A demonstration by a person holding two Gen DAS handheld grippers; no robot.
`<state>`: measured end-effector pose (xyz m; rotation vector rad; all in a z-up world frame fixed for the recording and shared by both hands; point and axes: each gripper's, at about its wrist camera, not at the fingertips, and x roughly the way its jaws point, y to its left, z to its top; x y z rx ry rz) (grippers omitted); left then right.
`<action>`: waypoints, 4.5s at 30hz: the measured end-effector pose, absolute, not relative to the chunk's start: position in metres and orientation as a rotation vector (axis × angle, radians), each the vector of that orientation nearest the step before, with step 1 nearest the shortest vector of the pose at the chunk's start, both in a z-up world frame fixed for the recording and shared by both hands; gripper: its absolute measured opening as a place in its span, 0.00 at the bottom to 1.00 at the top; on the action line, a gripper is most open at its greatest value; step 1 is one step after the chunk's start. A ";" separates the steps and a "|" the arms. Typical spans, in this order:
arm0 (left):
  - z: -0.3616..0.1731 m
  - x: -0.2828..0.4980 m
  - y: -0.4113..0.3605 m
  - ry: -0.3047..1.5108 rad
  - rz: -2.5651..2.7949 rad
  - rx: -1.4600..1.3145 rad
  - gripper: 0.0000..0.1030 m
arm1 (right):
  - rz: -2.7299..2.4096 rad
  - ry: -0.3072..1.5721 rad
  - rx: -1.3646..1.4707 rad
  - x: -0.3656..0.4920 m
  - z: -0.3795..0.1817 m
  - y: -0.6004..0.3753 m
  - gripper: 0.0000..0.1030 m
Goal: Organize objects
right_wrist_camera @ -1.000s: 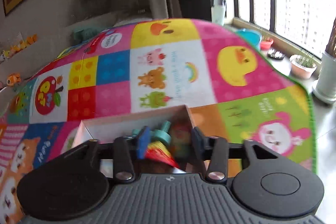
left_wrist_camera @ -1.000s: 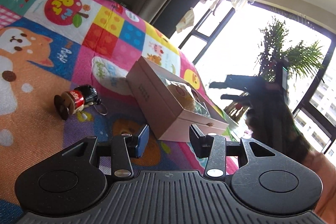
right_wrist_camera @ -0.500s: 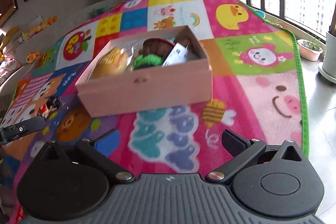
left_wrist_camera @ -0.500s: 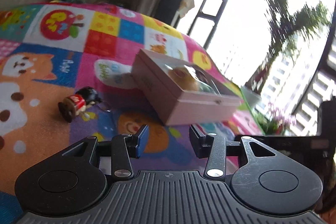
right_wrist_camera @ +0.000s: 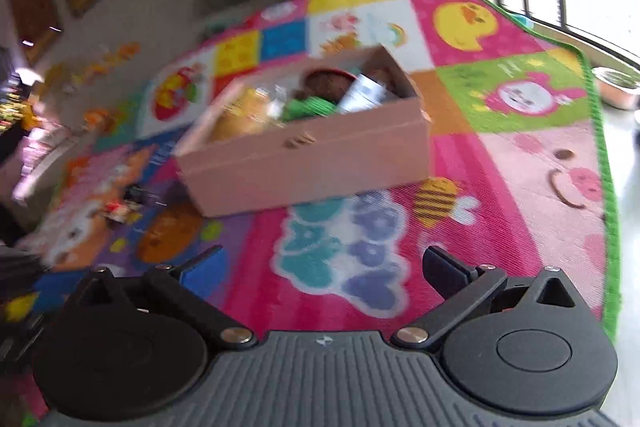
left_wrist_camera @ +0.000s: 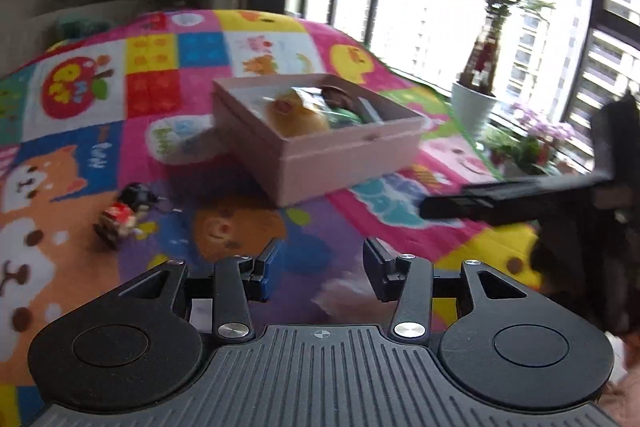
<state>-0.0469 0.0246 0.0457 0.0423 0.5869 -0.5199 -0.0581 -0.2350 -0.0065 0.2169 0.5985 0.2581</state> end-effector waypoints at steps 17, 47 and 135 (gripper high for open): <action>0.018 0.079 0.061 0.751 -0.154 0.120 0.46 | 0.422 0.734 -0.052 -0.063 -0.015 -0.164 1.00; 0.021 -0.047 0.034 0.793 -0.351 0.045 0.33 | 0.510 0.672 -0.227 -0.079 -0.005 -0.125 0.75; 0.059 0.109 0.011 0.765 -0.189 -0.075 0.80 | 0.174 0.591 -0.194 0.028 0.012 -0.229 0.60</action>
